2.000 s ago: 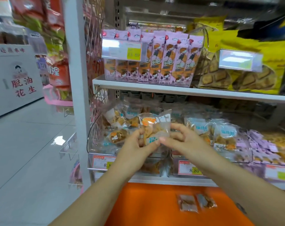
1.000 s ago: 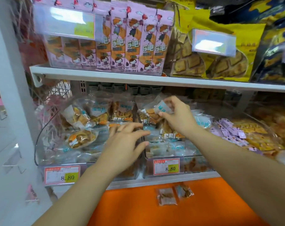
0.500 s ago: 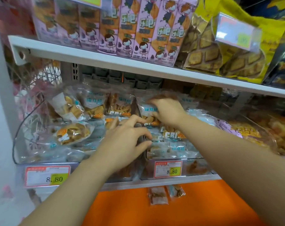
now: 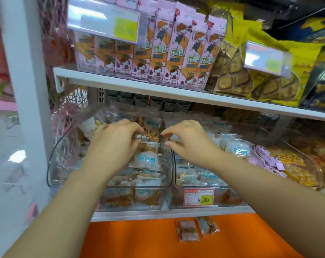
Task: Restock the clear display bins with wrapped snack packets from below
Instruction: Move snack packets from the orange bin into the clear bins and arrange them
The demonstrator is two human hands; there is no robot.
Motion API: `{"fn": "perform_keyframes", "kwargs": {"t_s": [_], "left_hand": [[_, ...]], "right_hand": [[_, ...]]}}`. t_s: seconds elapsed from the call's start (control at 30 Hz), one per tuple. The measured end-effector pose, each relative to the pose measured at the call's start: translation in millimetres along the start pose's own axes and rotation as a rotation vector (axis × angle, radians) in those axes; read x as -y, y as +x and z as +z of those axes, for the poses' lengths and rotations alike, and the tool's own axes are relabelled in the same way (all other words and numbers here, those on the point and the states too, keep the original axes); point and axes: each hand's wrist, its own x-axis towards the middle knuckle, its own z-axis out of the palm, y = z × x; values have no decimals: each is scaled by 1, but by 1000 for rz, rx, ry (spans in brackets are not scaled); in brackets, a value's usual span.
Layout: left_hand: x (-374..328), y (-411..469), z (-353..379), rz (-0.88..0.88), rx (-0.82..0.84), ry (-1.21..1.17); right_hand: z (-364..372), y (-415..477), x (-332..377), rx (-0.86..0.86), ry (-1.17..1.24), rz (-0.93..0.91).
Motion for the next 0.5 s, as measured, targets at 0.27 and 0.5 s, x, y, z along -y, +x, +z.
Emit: {"fn": "perform_keyframes", "kwargs": {"t_s": [0.27, 0.5], "left_hand": [[17, -7, -7, -29, 94, 64], [26, -6, -15, -10, 69, -104]], "right_hand": [[16, 26, 40, 463, -136, -34], [7, 19, 38, 210, 33, 60]]}}
